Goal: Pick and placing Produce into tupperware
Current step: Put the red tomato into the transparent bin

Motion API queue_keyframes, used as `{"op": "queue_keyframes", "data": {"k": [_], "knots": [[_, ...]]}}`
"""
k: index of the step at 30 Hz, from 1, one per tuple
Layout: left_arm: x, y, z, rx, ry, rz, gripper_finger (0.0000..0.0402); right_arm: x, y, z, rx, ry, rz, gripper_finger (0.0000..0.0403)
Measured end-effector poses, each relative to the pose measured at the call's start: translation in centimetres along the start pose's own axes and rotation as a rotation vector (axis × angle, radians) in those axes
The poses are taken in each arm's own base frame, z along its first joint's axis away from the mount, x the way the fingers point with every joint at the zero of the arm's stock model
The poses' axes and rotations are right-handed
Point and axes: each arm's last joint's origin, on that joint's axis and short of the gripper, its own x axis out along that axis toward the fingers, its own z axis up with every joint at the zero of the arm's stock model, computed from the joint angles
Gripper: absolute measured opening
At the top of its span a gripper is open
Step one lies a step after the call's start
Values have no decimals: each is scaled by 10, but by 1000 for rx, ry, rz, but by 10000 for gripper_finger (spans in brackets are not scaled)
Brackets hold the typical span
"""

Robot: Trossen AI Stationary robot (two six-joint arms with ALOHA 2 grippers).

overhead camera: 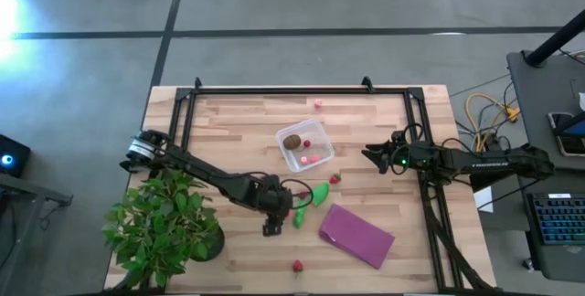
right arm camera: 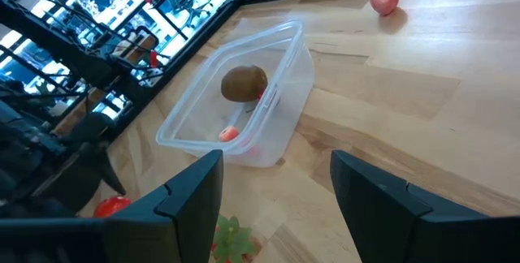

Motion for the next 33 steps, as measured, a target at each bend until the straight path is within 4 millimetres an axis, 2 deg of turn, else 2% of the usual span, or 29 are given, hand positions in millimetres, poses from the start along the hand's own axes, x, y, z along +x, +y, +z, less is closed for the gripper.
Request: {"op": "queue_keyframes", "data": {"k": [4, 8, 21, 29, 33], "knots": [[0, 1, -1, 1, 5, 14, 326, 0, 0, 0, 0, 0, 0, 219], [1, 1, -1, 2, 11, 12, 345, 0, 0, 0, 0, 0, 0, 219], [25, 0, -7, 42, 65, 19, 347, 0, 0, 0, 0, 0, 0, 219], [25, 1, -7, 47, 57, 56, 347, 0, 0, 0, 0, 0, 0, 219], [27, 2, -8, 79, 57, 71, 333, 0, 0, 0, 1, 0, 0, 219]]}}
